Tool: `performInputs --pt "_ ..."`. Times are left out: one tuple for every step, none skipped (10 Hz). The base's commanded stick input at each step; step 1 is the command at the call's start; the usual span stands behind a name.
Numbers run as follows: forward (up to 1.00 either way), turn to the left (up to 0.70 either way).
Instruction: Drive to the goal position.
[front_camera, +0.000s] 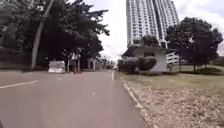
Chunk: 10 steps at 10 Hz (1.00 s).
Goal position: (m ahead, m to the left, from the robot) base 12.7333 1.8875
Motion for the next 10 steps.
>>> performInputs --pt "0.70 0.00" --pt "0.70 0.00" --pt "0.70 0.00" --pt "0.70 0.00" --pt "0.70 0.00" --pt "0.70 0.00" --pt "0.70 0.00" --pt "0.70 0.00" --pt "0.70 0.00" --pt "0.70 0.00"
